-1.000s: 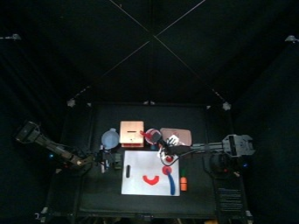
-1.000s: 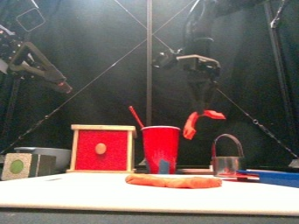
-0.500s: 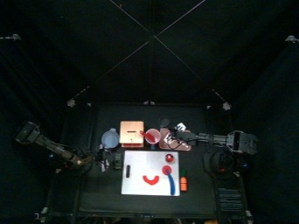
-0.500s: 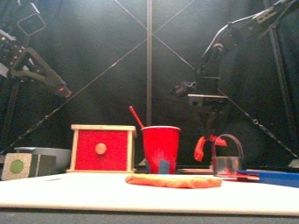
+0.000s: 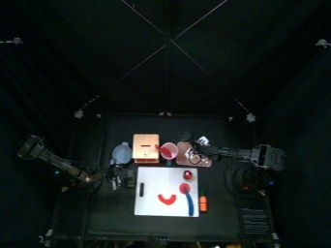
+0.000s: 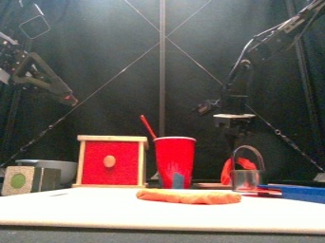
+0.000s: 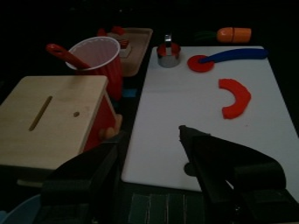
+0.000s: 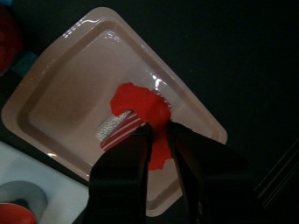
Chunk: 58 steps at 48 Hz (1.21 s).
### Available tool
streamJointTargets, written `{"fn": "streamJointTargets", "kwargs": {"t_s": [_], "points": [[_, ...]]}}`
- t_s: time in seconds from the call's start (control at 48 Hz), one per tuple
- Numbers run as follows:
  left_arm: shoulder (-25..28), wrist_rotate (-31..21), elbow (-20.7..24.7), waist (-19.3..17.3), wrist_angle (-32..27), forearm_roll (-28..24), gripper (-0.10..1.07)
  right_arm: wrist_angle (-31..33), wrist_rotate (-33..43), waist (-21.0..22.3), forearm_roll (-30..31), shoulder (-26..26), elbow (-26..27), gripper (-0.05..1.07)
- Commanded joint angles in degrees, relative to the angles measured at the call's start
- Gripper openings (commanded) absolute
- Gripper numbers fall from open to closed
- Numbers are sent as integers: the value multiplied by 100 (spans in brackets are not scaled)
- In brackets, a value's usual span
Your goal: Place two cut dough halves onto plate
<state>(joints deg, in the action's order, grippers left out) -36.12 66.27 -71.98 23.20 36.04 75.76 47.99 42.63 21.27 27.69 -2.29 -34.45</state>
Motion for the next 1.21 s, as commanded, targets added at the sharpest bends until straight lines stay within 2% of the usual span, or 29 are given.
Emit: {"fn": "streamJointTargets", "kwargs": {"t_s": [0.0,0.333,0.75,1.188], "points": [[0,0,62,-18,18,-18,88,0,0,44,97,-149,18,61],[9,-9,62,-18,26,-18,88,53,9,9,88,-18,-18,67],[0,0,79,-18,18,62,88,0,18,26,0,35,62,86],[0,0,88,-18,18,62,88,554,-141,62,439,-255,114,87]]}}
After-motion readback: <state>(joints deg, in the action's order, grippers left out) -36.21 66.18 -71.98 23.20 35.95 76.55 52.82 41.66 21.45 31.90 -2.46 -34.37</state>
